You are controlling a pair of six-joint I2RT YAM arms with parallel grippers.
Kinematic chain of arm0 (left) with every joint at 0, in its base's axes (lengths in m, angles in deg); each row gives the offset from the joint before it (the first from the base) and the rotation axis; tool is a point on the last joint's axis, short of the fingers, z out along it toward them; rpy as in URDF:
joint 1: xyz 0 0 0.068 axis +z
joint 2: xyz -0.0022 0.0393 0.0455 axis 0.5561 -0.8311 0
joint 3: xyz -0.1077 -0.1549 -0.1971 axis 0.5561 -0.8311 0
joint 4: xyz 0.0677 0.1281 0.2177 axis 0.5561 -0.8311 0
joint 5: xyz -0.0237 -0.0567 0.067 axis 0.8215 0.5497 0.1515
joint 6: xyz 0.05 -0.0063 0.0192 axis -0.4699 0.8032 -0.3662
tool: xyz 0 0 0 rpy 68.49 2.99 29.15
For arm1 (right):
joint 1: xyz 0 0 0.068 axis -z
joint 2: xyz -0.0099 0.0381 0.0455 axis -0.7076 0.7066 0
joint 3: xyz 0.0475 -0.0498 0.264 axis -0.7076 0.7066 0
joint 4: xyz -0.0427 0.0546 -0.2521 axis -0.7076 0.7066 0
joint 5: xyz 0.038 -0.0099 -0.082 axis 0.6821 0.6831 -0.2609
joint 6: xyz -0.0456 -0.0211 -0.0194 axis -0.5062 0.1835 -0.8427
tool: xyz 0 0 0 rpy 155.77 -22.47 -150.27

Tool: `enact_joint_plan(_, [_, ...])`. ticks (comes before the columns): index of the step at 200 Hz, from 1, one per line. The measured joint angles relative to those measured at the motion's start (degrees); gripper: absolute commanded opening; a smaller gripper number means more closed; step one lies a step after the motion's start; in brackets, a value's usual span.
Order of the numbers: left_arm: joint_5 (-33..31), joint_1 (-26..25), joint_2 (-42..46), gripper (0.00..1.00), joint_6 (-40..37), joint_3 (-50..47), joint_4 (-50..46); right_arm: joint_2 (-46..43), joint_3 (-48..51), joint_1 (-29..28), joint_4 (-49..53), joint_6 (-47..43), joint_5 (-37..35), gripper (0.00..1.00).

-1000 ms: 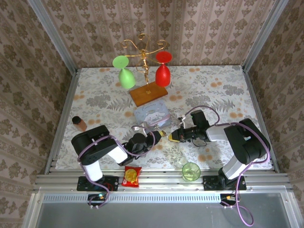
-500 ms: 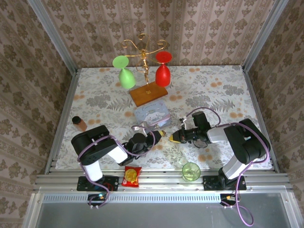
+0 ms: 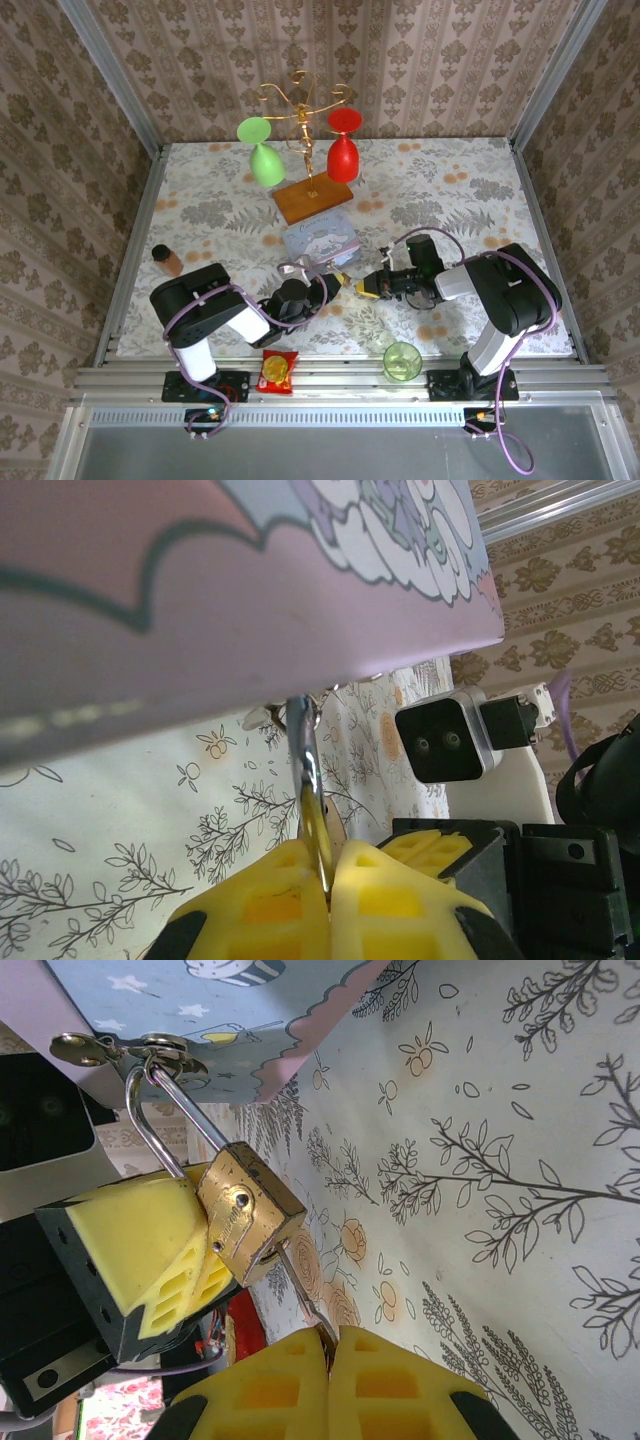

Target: Unlock a padlock with a key

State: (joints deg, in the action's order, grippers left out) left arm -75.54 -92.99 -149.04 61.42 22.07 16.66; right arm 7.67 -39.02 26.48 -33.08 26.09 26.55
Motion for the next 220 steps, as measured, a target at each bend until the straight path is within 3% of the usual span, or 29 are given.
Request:
enact_joint_plan(102, [-0.46,-0.11,0.00,0.00,1.05,1.09,-0.50,0.07,0.66,0.22,-2.69,1.92,0.28,0.00])
enact_joint_plan(220, [-2.60,0.17,0.00,0.00,1.95,2.25,-0.02,2.69,1.20,0.74,-12.48,7.30,2.73,0.00])
